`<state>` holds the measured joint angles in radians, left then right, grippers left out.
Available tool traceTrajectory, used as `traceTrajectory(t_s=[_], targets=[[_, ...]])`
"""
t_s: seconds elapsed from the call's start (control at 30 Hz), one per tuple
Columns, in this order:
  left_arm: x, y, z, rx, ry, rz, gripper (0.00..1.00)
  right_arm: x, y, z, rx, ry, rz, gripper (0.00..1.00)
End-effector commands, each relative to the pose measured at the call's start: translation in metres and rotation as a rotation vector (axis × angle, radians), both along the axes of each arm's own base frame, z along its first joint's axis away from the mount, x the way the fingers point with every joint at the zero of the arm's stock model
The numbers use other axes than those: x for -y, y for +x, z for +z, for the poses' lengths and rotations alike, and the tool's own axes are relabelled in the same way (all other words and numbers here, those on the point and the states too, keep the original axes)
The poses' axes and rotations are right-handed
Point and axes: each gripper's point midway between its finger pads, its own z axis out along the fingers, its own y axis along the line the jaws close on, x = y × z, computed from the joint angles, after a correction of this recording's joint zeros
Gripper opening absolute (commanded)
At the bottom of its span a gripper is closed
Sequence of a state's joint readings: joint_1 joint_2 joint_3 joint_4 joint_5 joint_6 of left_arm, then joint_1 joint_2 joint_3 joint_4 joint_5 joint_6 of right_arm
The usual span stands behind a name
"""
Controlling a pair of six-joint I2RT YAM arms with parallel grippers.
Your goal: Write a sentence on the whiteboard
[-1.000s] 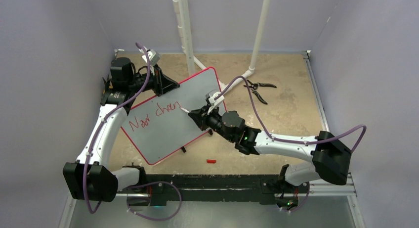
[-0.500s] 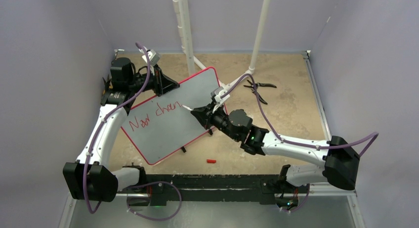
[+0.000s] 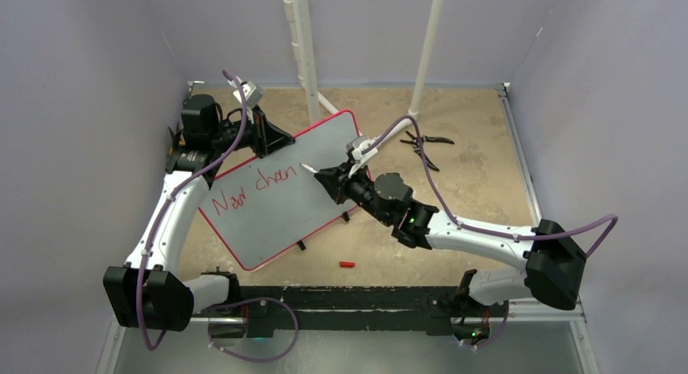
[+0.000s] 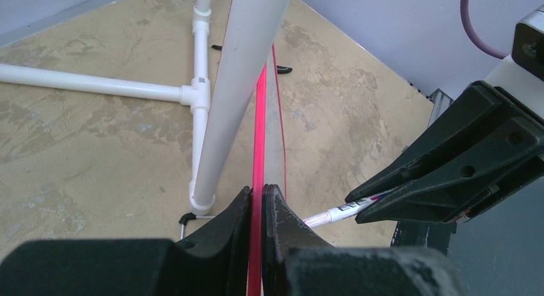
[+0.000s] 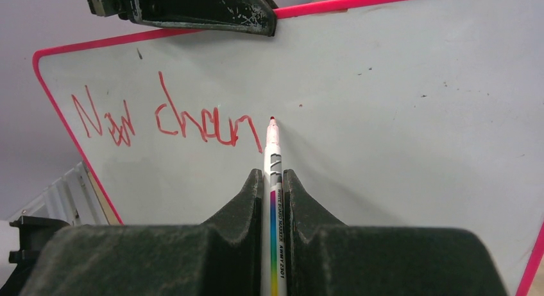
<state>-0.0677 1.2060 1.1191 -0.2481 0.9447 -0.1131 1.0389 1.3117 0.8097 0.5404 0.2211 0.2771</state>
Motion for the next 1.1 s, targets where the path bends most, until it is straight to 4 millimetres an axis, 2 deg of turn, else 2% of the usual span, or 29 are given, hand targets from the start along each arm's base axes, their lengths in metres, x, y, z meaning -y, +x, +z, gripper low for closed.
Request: traceTrajectory(t_s=[0.0,0.33,0.57,0.73,1.07], targets=[[-0.014,0.017,-0.003,0.034,0.023,0.075,0.0,-0.005,0.009,0.035,0.067,0.068,-0.012,0.0],[-0.014,0.017,-0.002,0.038,0.024,0.076,0.0,-0.009,0.015,0.023,0.067,0.029,-0.018,0.0],[-0.014,0.017,-0.001,0.04,0.023,0.076,0.0,-0.012,0.004,-0.003,0.029,-0.02,0.043,0.0],[-0.014,0.017,-0.001,0.039,0.023,0.075,0.0,-0.017,-0.004,-0.014,0.011,-0.044,0.076,0.0],[-0.014,0.016,0.0,0.041,0.022,0.075,0.0,-0.003,0.003,-0.023,-0.027,-0.064,-0.01,0.0]])
